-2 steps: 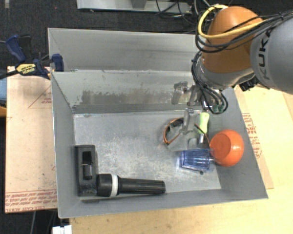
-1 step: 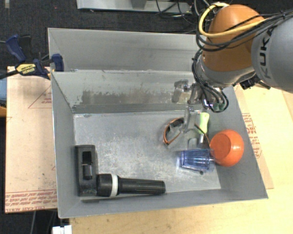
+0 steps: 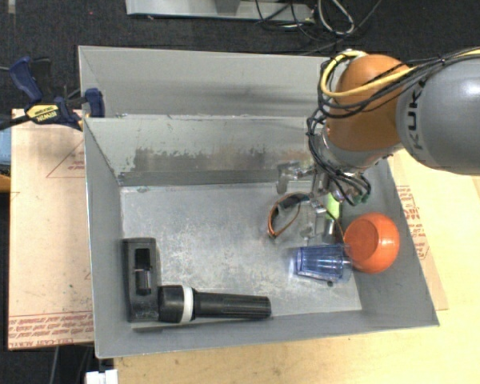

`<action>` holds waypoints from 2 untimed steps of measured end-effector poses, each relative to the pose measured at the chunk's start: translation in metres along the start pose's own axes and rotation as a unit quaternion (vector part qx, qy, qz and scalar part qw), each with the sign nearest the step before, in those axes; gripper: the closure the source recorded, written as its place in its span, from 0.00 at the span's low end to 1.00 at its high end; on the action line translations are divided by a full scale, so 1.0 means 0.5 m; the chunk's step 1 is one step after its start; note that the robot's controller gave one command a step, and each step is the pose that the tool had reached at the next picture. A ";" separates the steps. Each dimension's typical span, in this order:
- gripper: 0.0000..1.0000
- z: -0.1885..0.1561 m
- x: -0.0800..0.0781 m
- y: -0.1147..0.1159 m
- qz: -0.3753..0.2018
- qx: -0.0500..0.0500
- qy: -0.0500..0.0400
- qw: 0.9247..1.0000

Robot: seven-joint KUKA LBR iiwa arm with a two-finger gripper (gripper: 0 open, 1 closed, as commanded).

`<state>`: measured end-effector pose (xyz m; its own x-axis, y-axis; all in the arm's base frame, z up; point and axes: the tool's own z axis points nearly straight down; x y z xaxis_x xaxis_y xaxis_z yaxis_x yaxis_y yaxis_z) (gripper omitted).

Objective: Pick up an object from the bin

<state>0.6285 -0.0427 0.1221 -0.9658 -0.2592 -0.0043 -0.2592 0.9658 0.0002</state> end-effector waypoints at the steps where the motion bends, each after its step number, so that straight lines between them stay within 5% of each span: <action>1: 0.00 0.104 -0.018 -0.044 -0.005 0.000 -0.004 1.000; 2: 0.00 0.041 -0.053 0.006 -0.110 0.001 -0.005 0.994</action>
Offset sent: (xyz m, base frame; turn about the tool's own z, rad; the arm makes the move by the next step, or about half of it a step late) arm 0.0232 0.0082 -0.0220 -0.2237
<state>0.6534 -0.0328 0.1017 -0.8853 -0.4647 -0.0149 -0.4647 0.8854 -0.0034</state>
